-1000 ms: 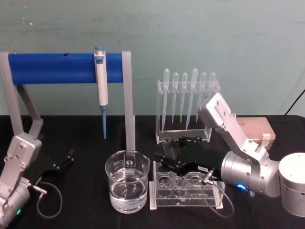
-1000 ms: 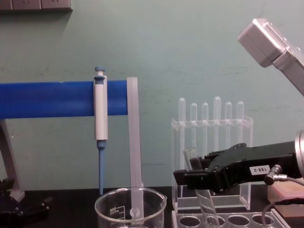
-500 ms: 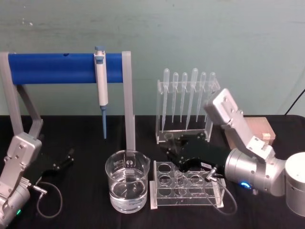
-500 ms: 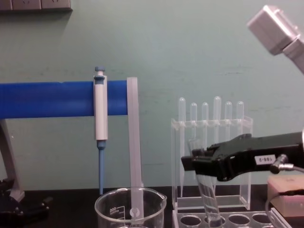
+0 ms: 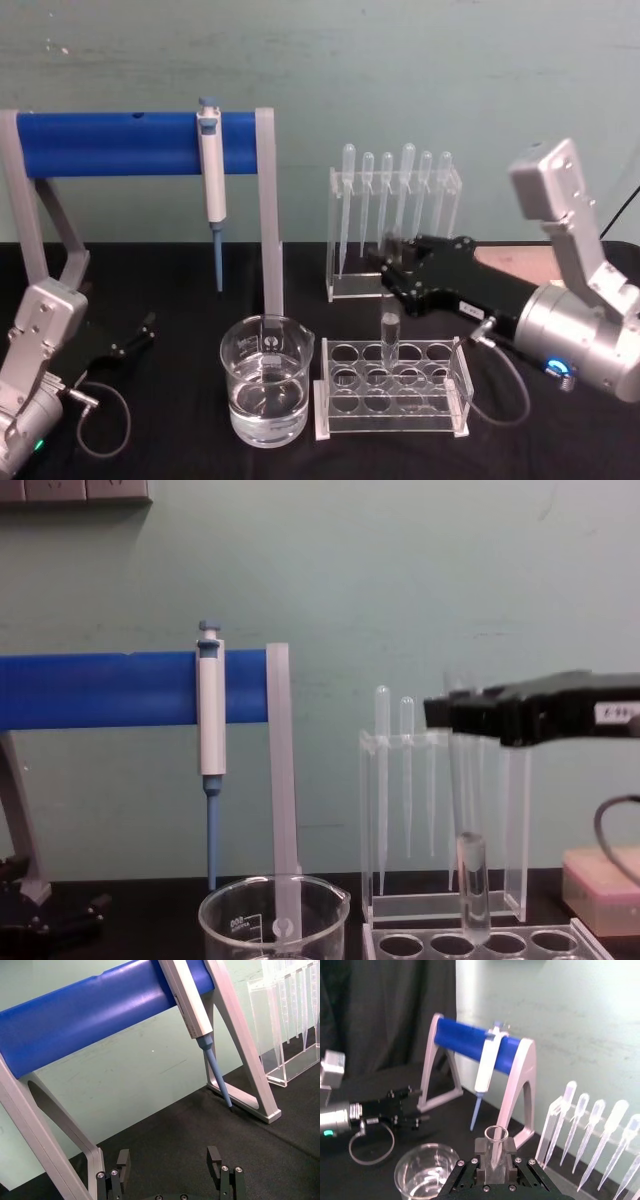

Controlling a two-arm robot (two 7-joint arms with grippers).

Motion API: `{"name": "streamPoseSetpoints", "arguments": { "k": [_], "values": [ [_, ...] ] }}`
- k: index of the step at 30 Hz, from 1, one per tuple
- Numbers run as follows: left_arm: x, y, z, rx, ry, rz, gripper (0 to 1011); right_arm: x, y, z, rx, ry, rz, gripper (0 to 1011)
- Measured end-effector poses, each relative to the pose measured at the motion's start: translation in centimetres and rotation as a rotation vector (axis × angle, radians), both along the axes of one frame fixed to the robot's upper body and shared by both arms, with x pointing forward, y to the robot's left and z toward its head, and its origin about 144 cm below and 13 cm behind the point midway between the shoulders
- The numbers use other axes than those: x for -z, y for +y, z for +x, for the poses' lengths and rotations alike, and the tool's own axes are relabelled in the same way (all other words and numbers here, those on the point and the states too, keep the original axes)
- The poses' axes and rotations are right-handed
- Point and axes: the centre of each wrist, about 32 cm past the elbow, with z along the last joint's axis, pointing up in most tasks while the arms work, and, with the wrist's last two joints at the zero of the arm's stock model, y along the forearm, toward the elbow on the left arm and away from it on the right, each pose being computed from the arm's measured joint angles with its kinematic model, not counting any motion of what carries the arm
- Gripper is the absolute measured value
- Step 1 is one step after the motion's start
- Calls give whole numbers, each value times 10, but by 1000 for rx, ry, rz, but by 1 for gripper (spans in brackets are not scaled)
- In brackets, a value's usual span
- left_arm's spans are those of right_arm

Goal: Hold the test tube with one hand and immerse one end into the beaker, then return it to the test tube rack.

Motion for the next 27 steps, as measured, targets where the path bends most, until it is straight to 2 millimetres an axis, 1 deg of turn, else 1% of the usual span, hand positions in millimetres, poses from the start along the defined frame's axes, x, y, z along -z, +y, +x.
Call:
{"name": "streamPoseSetpoints", "arguments": {
  "k": [6,13,17,21,27],
  "values": [
    [0,0,0,0,0,0,1000,-10,-4,-8,2,-33,48,225],
    [0,0,0,0,0,0,1000,-20,2,-12,-16,-59,69,224],
    [0,0,0,0,0,0,1000,-26,10,-12,-33,-70,78,225],
    [0,0,0,0,0,0,1000,-31,22,-11,-56,-77,88,224],
    [0,0,0,0,0,0,1000,-31,41,-10,-89,-80,105,225]
  ]
}}
